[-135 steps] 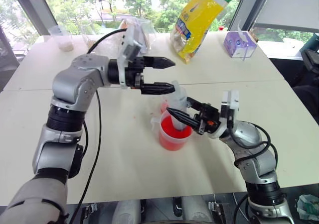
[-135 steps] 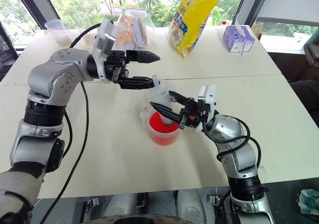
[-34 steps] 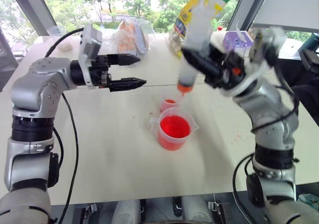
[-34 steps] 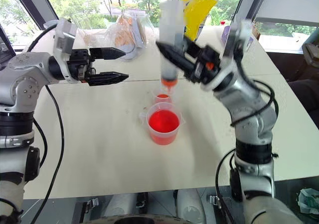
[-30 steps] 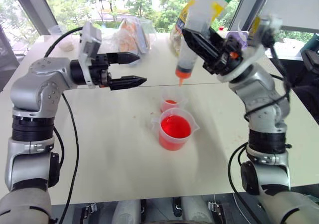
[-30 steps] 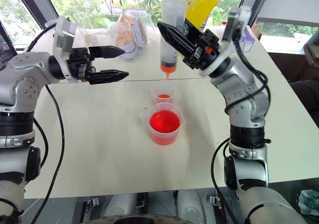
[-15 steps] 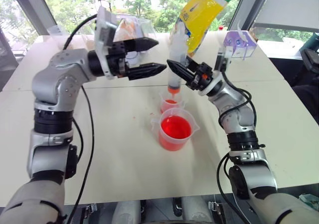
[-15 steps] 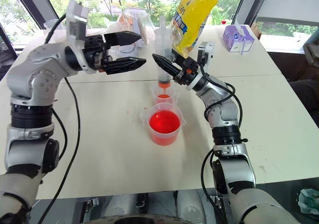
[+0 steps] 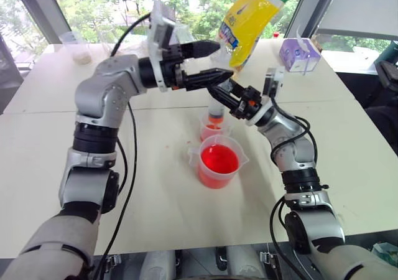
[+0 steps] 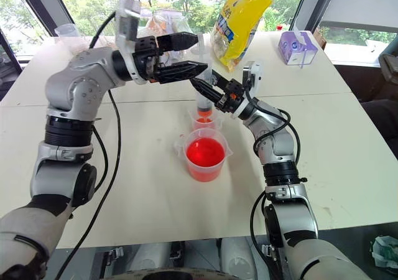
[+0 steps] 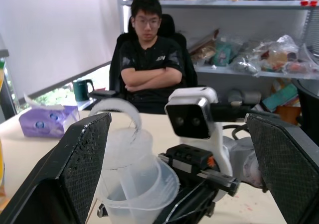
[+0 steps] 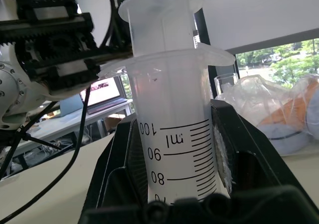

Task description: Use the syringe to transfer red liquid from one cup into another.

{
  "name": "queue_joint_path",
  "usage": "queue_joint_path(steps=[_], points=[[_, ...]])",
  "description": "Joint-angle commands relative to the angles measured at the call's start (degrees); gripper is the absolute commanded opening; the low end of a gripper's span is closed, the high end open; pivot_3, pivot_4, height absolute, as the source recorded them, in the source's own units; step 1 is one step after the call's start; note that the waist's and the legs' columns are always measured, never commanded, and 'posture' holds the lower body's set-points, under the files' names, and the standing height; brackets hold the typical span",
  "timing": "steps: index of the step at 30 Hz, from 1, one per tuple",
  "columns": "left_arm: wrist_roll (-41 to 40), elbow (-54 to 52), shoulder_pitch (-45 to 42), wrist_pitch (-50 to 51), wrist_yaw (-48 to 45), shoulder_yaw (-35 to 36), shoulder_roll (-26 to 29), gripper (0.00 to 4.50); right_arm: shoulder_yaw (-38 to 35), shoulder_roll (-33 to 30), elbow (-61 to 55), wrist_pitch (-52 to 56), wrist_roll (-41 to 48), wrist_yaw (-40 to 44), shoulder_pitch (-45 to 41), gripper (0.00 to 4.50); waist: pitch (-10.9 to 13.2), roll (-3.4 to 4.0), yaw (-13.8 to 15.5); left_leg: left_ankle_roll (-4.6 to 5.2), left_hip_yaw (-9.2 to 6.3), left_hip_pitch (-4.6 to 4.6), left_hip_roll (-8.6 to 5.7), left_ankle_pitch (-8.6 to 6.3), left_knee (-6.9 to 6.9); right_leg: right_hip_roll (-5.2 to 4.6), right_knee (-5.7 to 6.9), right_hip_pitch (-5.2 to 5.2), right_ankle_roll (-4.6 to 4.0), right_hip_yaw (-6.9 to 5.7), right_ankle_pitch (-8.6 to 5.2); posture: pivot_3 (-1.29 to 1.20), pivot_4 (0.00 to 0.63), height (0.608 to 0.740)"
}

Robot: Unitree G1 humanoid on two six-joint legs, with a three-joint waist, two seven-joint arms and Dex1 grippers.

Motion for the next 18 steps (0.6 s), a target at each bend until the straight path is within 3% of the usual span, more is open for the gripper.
queue_joint_path(steps=[1,2,4,11,18], points=[[0.7,0.2,-2.2,-1.1,0.0,-0.3,-0.7,4.45,-0.3,0.1,-3.1,-1.0,0.1,0.4,-0.6,1.38,0.0,0.00,0.0,0.00,0.00,0.00,0.00,0.00,0.00,0.00,0.00,0.00,0.00,0.00,0.00,0.00,0.150,0.740],[1.0,0.9,-2.3,-1.3,0.1,-0.5,-1.2,4.45,-0.3,0.1,-3.2,-0.9,0.1,0.5,-0.6,1.38,0.0,0.00,0.1,0.00,0.00,0.00,0.00,0.00,0.00,0.00,-0.01,0.00,0.00,0.00,0.00,0.00,0.150,0.740],[1.3,1.7,-2.7,-1.7,0.2,-0.7,-1.8,3.62,-0.2,0.1,-3.2,-0.9,0.0,0.6,-0.6,1.38,0.0,0.00,0.0,0.00,0.00,0.00,0.00,0.00,0.00,0.00,-0.01,0.00,0.00,0.00,0.00,0.00,0.150,0.740],[1.9,3.1,-3.4,-2.1,0.7,-0.4,-3.2,0.12,-0.2,0.2,-3.1,-0.9,-0.3,0.9,-0.6,1.38,0.0,0.00,0.0,0.00,0.00,0.00,0.00,0.00,0.00,0.00,0.00,0.00,0.00,0.00,0.00,0.00,0.150,0.740],[3.3,2.0,-1.6,-2.3,-1.3,-1.7,-2.3,0.02,-0.7,0.0,-4.1,-0.7,-0.1,0.7,-1.2,1.38,0.0,0.00,0.0,0.00,0.00,0.00,0.00,0.00,0.00,0.00,0.00,0.00,0.00,0.00,0.00,0.00,0.150,0.740]])
